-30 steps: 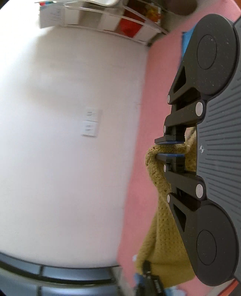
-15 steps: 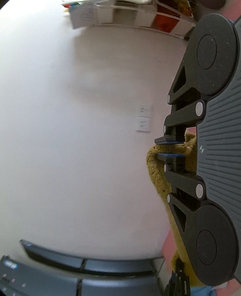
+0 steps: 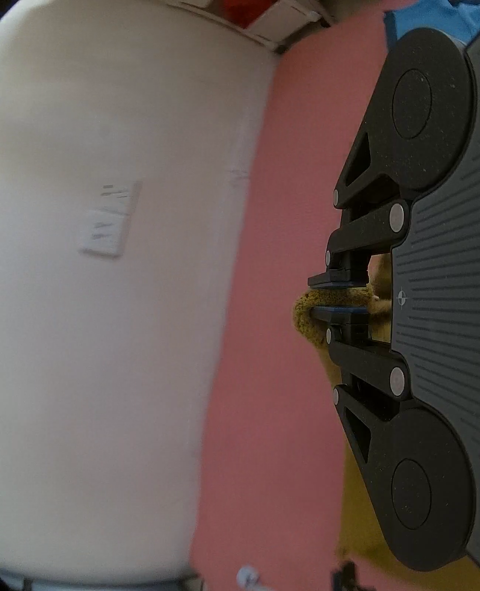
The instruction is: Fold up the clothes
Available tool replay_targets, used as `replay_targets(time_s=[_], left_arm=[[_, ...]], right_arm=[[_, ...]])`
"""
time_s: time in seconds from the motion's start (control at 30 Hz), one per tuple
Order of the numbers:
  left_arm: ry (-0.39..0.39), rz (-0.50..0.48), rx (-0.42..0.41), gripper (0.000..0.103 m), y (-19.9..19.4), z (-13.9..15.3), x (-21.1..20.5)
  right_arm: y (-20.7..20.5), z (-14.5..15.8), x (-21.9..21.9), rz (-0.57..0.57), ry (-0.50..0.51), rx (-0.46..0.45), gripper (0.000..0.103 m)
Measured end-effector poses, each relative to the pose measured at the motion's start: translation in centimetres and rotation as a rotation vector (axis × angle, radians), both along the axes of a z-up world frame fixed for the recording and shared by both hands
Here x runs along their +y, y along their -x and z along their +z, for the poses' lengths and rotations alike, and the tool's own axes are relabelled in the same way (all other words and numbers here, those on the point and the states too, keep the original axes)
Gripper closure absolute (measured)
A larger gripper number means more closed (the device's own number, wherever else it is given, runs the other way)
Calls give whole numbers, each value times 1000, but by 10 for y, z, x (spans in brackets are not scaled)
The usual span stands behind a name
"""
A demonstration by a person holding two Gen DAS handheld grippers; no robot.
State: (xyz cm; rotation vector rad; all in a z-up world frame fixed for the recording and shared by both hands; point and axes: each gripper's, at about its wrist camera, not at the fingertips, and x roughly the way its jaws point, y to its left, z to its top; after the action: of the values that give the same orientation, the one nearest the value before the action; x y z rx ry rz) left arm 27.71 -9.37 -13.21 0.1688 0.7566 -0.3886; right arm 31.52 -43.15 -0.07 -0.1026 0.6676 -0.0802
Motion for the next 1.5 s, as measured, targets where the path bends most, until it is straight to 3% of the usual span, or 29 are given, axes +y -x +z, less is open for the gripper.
replay_targets(time_s=[0.17,0.3,0.37,0.43,0.5,0.6,0.7,0.8,0.87,0.93,1.0,1.17,1.27,1.33,1.5], left_arm=[[-33,-219,-39,62,21,-25,-25],[15,-270,-51,48,20,-28,-30],[15,-298,-63,43,27,-28,-28],[-1,-308,-83,39,37,-25,-22],[-7,-326,-105,36,44,-25,-22],[-13,-354,-136,30,52,-25,-23],[-105,-373,-173,30,58,-35,-37],[-194,-392,-205,32,56,-50,-54],[-228,-386,-192,47,50,-60,-65],[-217,-362,-167,76,41,-65,-67],[-173,-293,-158,86,31,-61,-63],[-121,-160,-184,89,-4,-46,-51],[-127,-109,-224,90,-27,-35,-46],[-128,-63,-257,90,-43,-25,-43],[-168,47,-329,91,-91,0,-35]], right_arm=[[-56,-65,-23,-94,4,93,95],[-82,-93,-37,-146,-2,127,93],[-90,-101,-47,-168,4,143,88],[-97,-105,-54,-181,22,151,76],[-88,-101,-63,-175,5,129,68],[-66,-101,-74,-163,-13,86,66],[-34,-102,-89,-170,-77,103,64],[-2,-115,-99,-167,-183,194,64],[15,-129,-97,-152,-206,258,64],[31,-147,-93,-137,-217,323,64],[34,-158,-95,-147,-251,350,64],[39,-173,-94,-144,-314,393,64],[37,-173,-89,-97,-362,407,85],[35,-172,-83,-86,-335,402,93],[22,-159,-95,-119,-270,342,95]])
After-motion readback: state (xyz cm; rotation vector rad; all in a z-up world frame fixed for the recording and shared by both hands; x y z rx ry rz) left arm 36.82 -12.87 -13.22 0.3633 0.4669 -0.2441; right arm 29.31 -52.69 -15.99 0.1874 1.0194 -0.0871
